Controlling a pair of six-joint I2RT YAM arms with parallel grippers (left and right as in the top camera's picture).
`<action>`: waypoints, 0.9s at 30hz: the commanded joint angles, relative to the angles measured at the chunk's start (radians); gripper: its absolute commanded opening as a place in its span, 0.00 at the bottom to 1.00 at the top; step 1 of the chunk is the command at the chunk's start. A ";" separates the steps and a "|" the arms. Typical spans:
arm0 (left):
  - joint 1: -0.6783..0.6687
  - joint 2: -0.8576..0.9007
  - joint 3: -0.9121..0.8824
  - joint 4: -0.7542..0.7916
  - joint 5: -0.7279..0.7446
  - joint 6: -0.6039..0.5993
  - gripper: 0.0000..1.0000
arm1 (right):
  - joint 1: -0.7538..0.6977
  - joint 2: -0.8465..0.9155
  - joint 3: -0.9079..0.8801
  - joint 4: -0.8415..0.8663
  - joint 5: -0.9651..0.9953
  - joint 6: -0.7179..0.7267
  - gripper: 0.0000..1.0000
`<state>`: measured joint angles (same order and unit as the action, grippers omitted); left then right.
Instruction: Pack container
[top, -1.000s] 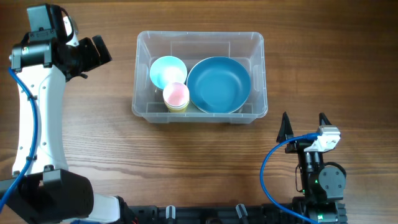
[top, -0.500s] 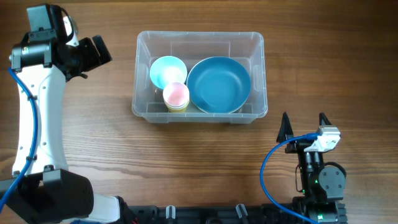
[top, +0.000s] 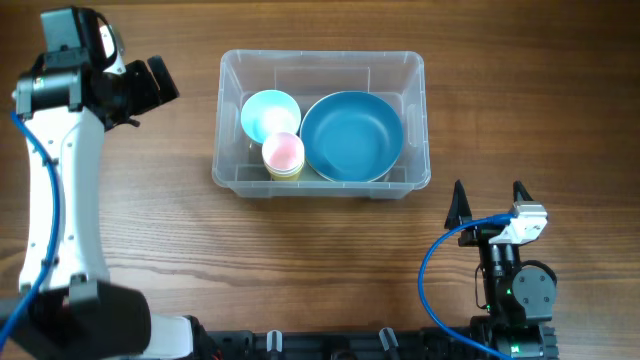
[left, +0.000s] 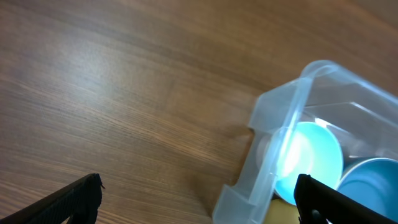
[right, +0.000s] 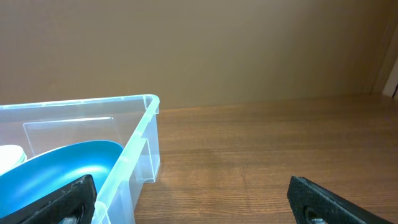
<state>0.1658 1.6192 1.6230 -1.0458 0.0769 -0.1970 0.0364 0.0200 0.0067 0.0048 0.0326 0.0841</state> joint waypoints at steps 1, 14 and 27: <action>-0.008 -0.209 0.002 0.003 0.009 -0.010 1.00 | -0.004 -0.016 -0.002 0.004 -0.016 -0.003 1.00; -0.107 -0.895 0.000 -0.001 0.003 -0.005 1.00 | -0.004 -0.016 -0.002 0.004 -0.016 -0.003 1.00; -0.174 -1.379 -0.052 -0.123 -0.036 0.032 1.00 | -0.004 -0.016 -0.002 0.004 -0.016 -0.003 1.00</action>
<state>-0.0048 0.2985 1.6207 -1.1294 0.0502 -0.1848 0.0364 0.0177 0.0067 0.0055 0.0326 0.0841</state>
